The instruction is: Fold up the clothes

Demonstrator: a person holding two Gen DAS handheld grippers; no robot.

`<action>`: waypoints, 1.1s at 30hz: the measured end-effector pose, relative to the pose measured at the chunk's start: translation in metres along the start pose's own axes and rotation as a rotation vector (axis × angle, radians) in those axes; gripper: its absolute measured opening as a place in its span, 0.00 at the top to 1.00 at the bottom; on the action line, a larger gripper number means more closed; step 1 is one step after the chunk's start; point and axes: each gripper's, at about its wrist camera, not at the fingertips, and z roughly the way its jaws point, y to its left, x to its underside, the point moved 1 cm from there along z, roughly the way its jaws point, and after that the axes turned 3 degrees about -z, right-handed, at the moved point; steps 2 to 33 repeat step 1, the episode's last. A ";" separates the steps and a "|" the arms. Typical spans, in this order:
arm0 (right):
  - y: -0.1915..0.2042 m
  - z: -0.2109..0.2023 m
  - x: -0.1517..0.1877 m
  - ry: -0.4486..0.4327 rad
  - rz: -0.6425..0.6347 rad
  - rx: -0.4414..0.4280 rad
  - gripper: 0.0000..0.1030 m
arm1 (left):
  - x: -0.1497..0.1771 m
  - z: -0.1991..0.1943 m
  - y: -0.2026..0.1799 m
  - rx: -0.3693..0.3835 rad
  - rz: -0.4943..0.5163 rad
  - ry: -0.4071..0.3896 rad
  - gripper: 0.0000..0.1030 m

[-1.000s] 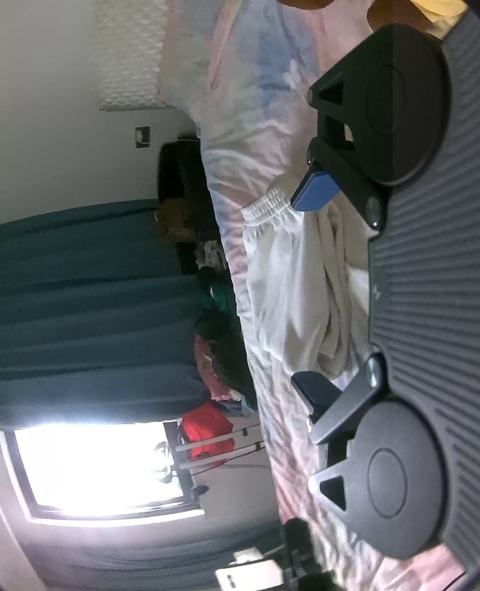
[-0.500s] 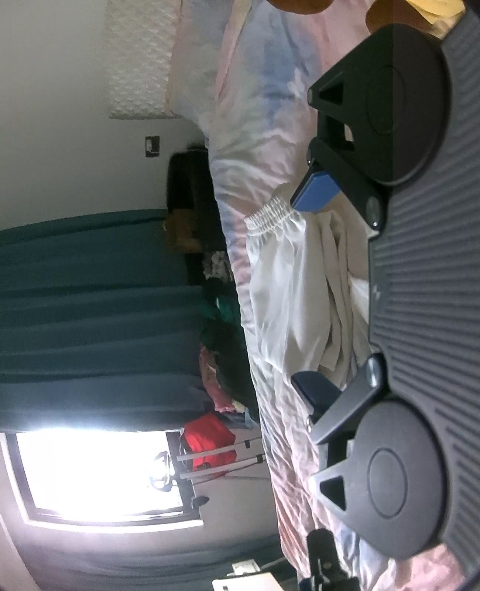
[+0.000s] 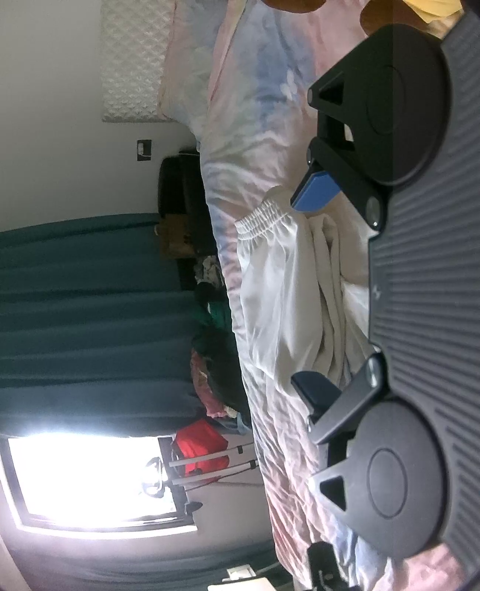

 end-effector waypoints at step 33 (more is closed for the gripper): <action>-0.001 0.000 0.000 0.003 0.005 -0.003 0.08 | 0.000 0.000 0.000 0.000 0.001 0.002 0.00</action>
